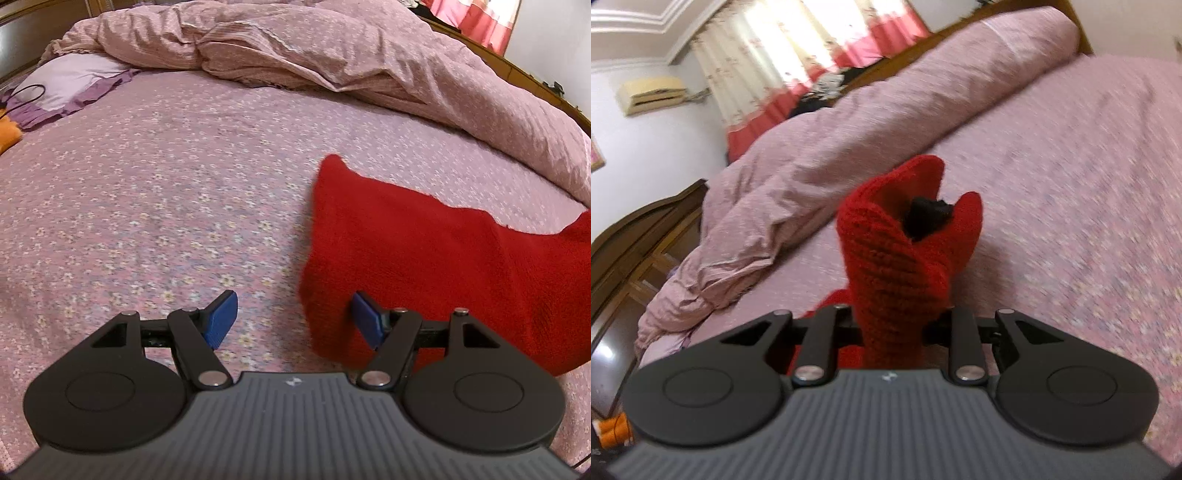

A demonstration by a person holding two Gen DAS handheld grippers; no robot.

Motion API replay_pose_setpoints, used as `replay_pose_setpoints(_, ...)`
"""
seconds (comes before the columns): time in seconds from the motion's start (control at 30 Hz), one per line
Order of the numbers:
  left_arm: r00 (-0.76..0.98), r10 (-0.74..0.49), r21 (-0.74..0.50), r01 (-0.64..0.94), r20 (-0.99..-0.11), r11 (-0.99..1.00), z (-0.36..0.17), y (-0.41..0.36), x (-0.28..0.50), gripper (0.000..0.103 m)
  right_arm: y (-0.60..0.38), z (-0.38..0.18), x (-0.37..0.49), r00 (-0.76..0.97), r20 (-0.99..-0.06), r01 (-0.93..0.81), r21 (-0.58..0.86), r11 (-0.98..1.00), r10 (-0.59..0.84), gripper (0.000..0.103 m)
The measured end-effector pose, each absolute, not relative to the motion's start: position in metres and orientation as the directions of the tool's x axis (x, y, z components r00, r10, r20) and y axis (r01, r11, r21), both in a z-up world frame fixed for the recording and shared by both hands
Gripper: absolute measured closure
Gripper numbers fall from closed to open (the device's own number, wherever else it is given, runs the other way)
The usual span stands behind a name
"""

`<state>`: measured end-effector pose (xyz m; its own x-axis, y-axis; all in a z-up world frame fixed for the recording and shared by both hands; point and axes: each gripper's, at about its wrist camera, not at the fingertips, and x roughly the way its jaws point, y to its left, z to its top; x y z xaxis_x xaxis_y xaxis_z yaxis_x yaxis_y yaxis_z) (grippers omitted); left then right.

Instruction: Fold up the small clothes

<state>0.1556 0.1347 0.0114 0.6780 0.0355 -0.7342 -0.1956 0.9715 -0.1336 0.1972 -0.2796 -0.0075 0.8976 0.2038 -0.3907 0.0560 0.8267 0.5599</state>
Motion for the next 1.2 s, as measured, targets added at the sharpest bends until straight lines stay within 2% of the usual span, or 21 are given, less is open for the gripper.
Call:
replay_pose_setpoints(0.5, 0.702, 0.056, -0.167, -0.245, -0.710, 0.955, 0.024, 0.173, 0.139, 0.030, -0.179, 0.044, 0.221, 0.885, -0.321, -0.201, 0.392, 0.898, 0.338, 0.078)
replay_pose_setpoints(0.7, 0.700, 0.079, -0.185, -0.293, -0.710, 0.938, 0.023, 0.196, 0.133, 0.030, -0.118, 0.039, 0.232, 0.842, -0.375, -0.276, 0.320, 0.906, 0.388, 0.079)
replay_pose_setpoints(0.83, 0.693, 0.090, -0.191, -0.318, -0.716, 0.929, 0.020, 0.210, 0.131, 0.030, -0.072, 0.025, 0.232, 0.809, -0.417, -0.356, 0.214, 0.910, 0.415, 0.079)
replay_pose_setpoints(0.93, 0.704, 0.048, -0.236, -0.300, -0.708, 0.924, 0.020, 0.218, 0.128, 0.030, -0.050, 0.017, 0.222, 0.790, -0.437, -0.400, 0.165, 0.902, 0.430, 0.079)
replay_pose_setpoints(1.03, 0.717, -0.005, -0.277, -0.262, -0.697, 0.924, 0.022, 0.220, 0.128, 0.030, -0.056, 0.017, 0.217, 0.804, -0.421, -0.379, 0.181, 0.907, 0.420, 0.079)
replay_pose_setpoints(1.2, 0.723, -0.061, -0.296, -0.202, -0.688, 0.934, 0.026, 0.206, 0.138, 0.030, -0.086, 0.029, 0.228, 0.818, -0.387, -0.302, 0.340, 0.891, 0.425, 0.079)
